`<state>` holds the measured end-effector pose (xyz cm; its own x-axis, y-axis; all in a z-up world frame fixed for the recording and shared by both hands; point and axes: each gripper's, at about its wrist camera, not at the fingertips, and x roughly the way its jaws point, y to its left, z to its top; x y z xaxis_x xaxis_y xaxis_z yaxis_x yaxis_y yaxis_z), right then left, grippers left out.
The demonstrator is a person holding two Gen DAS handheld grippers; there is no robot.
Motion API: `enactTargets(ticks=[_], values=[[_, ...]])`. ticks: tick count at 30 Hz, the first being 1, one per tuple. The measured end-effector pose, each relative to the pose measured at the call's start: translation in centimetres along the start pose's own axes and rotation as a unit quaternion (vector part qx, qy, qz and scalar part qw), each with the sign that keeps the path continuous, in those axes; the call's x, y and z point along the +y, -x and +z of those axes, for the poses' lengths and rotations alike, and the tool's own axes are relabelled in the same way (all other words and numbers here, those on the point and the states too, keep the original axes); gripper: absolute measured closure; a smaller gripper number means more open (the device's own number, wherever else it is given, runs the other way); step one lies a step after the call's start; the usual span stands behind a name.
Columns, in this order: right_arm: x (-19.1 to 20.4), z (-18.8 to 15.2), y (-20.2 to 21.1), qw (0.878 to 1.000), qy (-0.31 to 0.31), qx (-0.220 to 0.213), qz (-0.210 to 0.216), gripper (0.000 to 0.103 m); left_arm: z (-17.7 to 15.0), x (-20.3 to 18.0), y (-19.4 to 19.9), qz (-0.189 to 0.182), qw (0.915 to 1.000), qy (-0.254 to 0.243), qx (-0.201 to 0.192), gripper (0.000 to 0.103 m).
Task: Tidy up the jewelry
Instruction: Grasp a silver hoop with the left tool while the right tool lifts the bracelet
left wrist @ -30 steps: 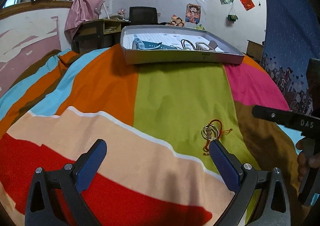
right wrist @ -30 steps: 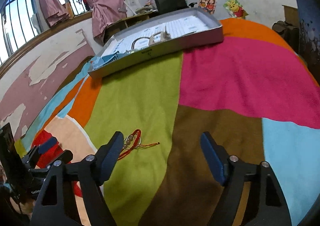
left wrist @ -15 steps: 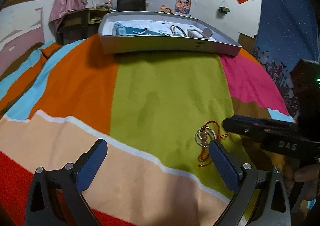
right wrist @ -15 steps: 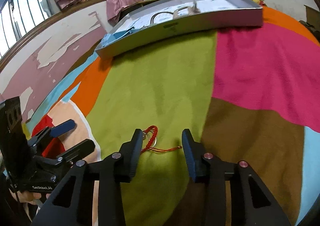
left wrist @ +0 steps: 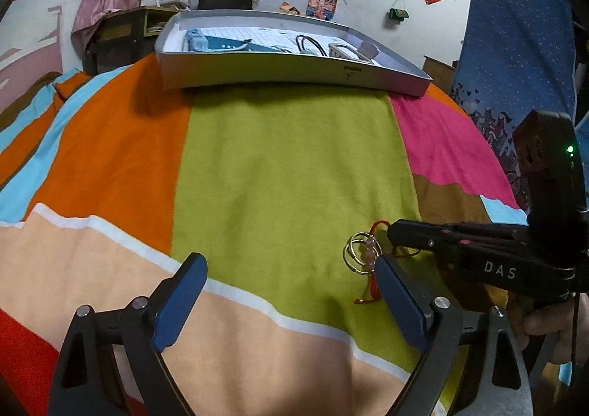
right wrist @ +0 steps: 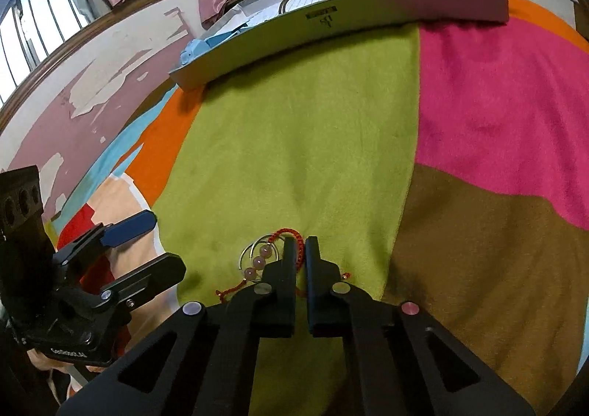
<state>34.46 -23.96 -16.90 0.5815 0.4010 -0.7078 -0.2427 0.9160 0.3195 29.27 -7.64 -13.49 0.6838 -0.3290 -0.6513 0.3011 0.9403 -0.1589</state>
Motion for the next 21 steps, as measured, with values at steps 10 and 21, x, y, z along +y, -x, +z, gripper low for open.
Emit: enactTargets(ticks=[10, 21], values=[[-2.8, 0.9, 1.5, 0.998, -0.02, -0.012, -0.054, 0.1, 0.5, -3.0, -2.1, -0.016, 0.997, -0.069, 0.03, 0.038], [-5.8, 1.6, 2.7, 0.996, -0.069, -0.038, -0.052, 0.1, 0.5, -6.2, -4.5, -0.019, 0.9877, -0.135, 0.076, 0.068]])
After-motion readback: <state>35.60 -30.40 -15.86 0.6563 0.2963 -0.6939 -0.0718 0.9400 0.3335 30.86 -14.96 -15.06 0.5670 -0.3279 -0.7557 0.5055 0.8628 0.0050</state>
